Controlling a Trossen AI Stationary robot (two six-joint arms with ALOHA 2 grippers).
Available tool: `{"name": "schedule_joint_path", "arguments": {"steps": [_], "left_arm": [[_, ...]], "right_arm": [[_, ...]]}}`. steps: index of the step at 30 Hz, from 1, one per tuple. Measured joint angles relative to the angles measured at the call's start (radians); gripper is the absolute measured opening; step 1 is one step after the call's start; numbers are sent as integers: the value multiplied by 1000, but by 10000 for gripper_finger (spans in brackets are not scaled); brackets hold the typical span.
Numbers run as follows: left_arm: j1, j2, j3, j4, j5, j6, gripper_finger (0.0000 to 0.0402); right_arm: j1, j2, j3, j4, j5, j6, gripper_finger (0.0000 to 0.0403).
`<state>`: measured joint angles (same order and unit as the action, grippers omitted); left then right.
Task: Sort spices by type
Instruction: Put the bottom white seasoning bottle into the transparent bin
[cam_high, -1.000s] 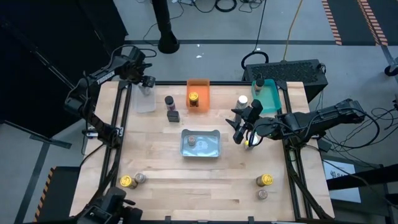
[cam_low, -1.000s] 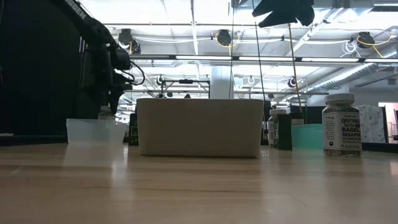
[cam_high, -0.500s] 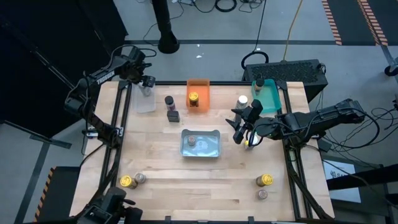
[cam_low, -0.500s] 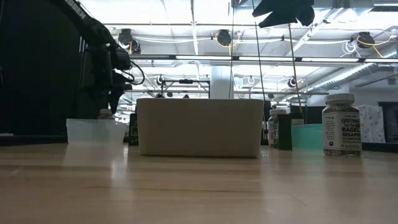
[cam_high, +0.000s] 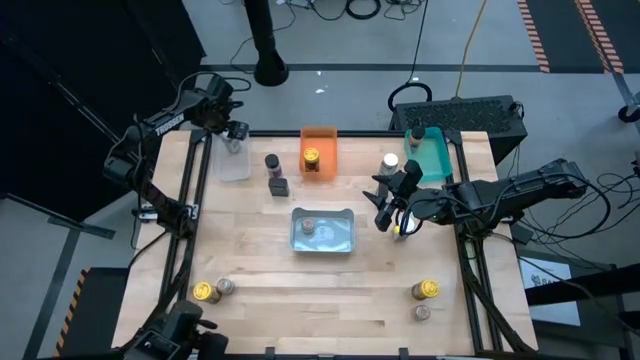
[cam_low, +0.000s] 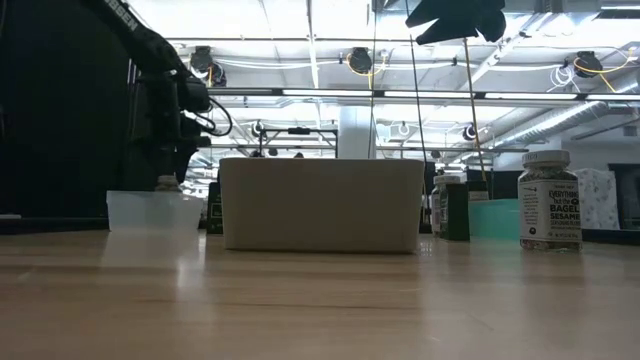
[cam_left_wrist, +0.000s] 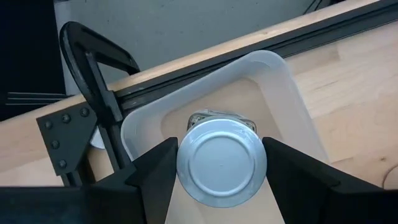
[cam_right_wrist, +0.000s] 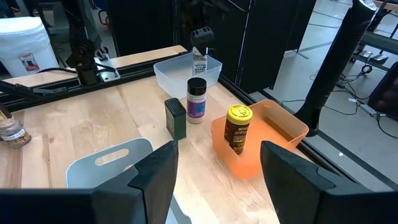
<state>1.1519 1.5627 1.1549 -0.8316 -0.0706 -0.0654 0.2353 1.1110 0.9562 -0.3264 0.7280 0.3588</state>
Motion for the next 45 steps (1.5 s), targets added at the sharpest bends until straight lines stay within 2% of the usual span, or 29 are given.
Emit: {"name": "schedule_joint_path", "arguments": {"steps": [17, 25, 30, 36, 45], "left_arm": [[-2, 0, 7, -22, -11, -26, 233], [-12, -1, 8, -47, -20, -31, 281], [-16, -9, 8, -74, -21, 23, 301], [-35, -79, 8, -75, -53, 40, 302], [-89, -262, 8, -75, -80, 47, 302]], "right_arm": [[0, 0, 0, -1, 0, 0, 210], [0, 0, 0, -1, 0, 0, 210], [0, 0, 0, -1, 0, 0, 210], [0, 0, 0, -1, 3, 3, 210], [0, 0, 0, 0, 4, 3, 210]]}}
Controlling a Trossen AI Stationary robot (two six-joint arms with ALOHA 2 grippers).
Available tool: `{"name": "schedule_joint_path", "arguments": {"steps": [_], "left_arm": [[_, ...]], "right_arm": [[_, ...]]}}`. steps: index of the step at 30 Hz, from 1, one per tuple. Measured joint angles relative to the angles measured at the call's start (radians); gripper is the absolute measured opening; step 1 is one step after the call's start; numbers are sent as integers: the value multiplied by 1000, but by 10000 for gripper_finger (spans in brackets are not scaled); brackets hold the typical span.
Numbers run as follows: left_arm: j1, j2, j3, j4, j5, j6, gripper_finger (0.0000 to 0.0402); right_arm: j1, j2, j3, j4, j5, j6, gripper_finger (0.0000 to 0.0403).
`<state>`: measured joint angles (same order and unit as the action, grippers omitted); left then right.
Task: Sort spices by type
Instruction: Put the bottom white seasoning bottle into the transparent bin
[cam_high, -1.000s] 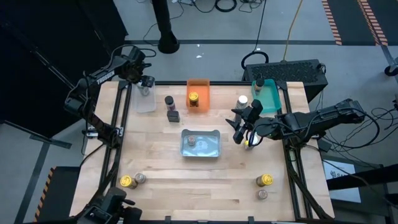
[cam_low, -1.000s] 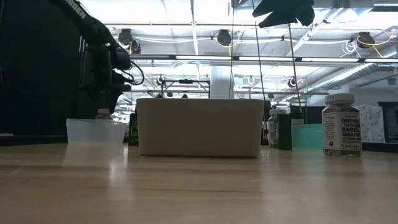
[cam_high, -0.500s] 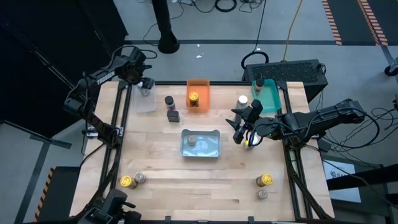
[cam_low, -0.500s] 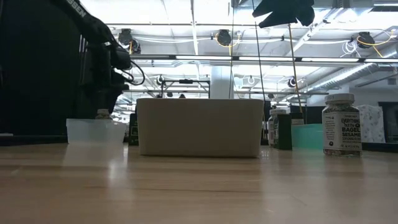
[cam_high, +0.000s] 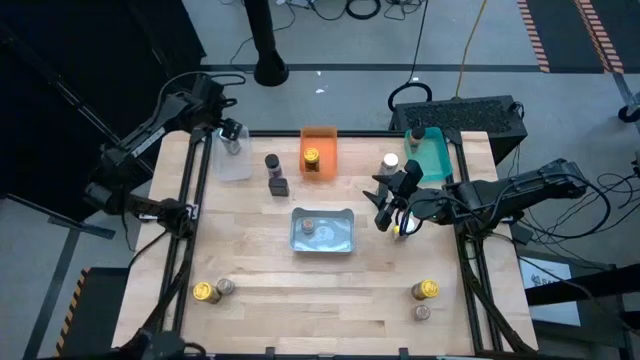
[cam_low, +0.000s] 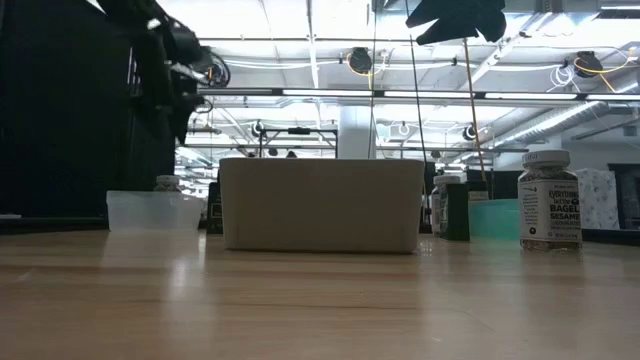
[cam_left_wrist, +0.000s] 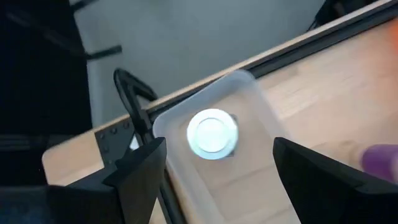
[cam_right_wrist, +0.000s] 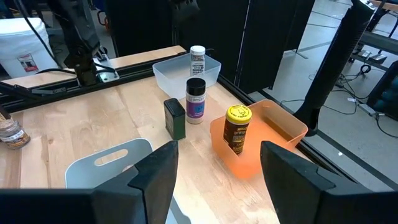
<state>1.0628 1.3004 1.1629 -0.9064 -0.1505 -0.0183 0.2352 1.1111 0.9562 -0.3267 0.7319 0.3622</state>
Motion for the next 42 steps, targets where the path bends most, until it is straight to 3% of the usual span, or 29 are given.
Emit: {"name": "schedule_joint_path", "arguments": {"steps": [8, 12, 16, 24, 31, 42], "left_arm": [[-113, -58, 0, 4, 265, 44, 299], [-170, -38, 0, 18, 244, 50, 271], [-187, 0, 0, 35, 141, 36, 209], [-153, 120, 0, 65, 105, 82, 17], [-113, 214, 0, 79, -59, 84, 10], [-50, 317, 0, 113, -105, 87, 7]], "right_arm": [[0, 0, 0, 0, 0, 0, 210], [0, 0, 0, 0, 0, 0, 210], [0, 0, 0, 0, 0, 0, 210], [0, 0, 0, 0, 0, 0, 210], [0, 0, 0, 0, 0, -7, 210], [0, 0, 0, 0, 0, -11, 210]]}}
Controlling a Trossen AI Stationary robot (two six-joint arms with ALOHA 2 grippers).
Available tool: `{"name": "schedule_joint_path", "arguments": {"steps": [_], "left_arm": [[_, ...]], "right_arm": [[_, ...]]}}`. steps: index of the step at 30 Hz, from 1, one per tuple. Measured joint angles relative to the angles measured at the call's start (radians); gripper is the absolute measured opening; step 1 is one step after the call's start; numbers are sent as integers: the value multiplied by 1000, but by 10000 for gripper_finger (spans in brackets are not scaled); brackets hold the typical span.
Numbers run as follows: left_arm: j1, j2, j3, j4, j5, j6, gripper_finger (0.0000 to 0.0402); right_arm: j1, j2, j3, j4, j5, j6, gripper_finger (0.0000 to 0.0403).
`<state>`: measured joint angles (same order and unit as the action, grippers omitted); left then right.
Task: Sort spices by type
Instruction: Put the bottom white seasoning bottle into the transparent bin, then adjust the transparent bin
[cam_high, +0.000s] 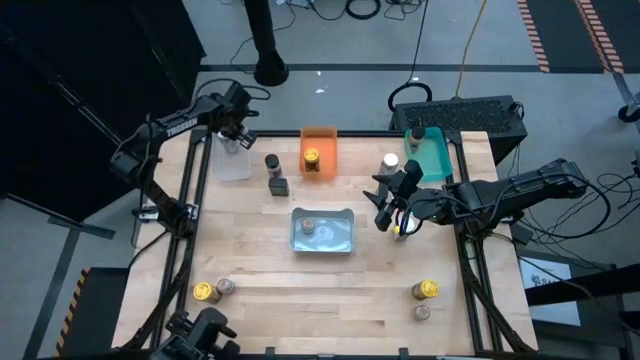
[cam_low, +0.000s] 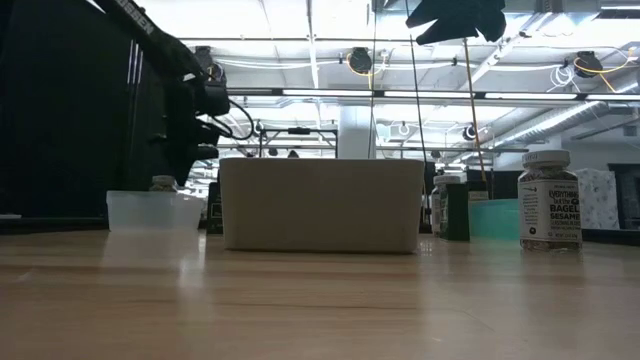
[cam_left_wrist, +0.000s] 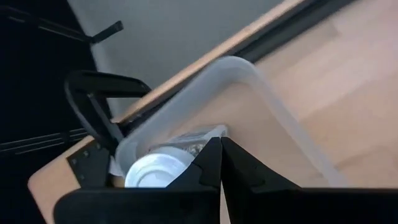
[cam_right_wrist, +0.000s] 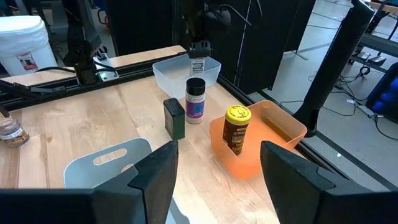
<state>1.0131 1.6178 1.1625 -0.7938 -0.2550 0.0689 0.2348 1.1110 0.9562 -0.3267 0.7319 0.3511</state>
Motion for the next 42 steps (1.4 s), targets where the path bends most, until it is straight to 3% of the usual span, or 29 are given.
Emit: {"name": "schedule_joint_path", "arguments": {"steps": [15, 24, 32, 37, 42], "left_arm": [[9, 0, 0, 19, -100, -10, 7], [-12, -14, 0, 11, -99, -10, 7], [-141, -128, 0, -216, 79, -18, 5], [-241, -165, -22, -402, 94, -75, 4], [-287, -172, -115, -391, 81, -106, 3]], "right_arm": [[0, 0, 0, 0, 0, 0, 210], [0, 0, 0, 0, 0, 0, 210], [0, 0, 0, 0, 0, -4, 210], [0, 0, 0, 0, 0, -4, 210], [0, 0, 0, -1, 0, -2, 210]]}}
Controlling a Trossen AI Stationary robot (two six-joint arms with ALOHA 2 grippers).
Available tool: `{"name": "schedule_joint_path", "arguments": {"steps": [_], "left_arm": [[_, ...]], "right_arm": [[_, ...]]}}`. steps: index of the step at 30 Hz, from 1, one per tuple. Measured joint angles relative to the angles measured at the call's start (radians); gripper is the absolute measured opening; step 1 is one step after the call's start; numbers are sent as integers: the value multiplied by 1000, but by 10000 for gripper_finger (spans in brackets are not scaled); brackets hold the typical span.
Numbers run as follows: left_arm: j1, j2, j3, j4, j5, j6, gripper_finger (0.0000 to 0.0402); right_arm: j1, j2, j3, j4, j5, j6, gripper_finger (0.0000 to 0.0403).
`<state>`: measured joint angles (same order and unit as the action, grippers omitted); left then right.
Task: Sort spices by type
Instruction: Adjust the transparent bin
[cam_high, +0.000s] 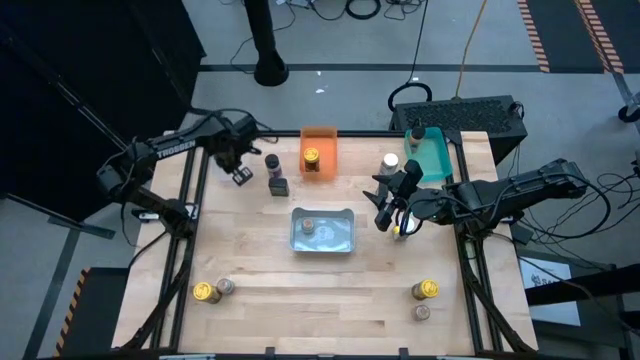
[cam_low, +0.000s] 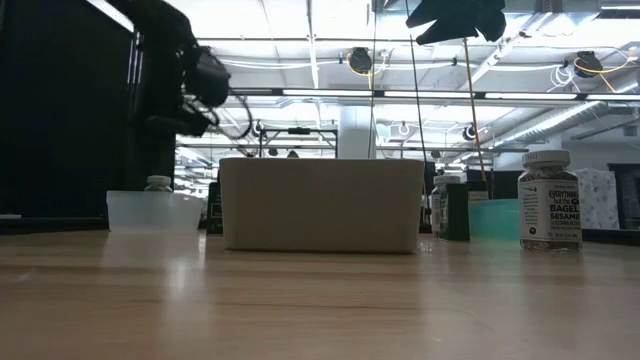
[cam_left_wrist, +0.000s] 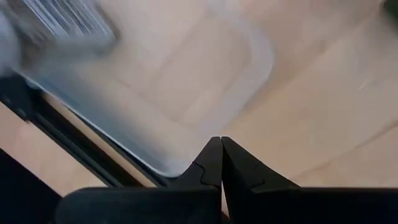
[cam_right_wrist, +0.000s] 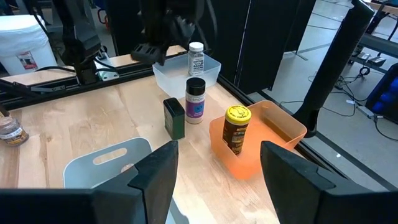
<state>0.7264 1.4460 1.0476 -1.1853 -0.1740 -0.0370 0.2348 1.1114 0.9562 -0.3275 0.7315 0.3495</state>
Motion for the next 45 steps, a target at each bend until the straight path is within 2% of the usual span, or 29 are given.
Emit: {"name": "schedule_joint_path", "arguments": {"steps": [8, 12, 21, 26, 28, 31, 37, 41, 45], "left_arm": [[-23, 1, -135, 7, -142, -71, 3], [-23, 1, -143, 8, -178, -86, 2], [-22, 1, -143, 5, -184, -81, 2], [-23, -3, -143, -12, -248, -114, 2], [-39, -17, -143, -9, -239, -116, 2], [-75, -39, -143, 27, -138, -112, 2], [-143, -40, -143, 304, 58, -60, 2], [-159, -27, -143, 384, 52, -60, 2], [-159, -11, -143, 386, -25, -79, 2]], "right_arm": [[0, 0, 0, 0, 0, 2, 210], [0, 0, 0, 0, 0, 2, 210], [0, 0, 0, 0, 0, 5, 210], [0, 0, 0, 0, 0, 4, 210], [0, 0, 0, 0, 0, 4, 210], [0, 0, 0, 0, 0, 2, 210], [0, 0, 0, 3, 0, -5, 210], [0, 0, 0, 3, 0, -1, 210], [0, 0, 0, 2, 0, 1, 210]]}}
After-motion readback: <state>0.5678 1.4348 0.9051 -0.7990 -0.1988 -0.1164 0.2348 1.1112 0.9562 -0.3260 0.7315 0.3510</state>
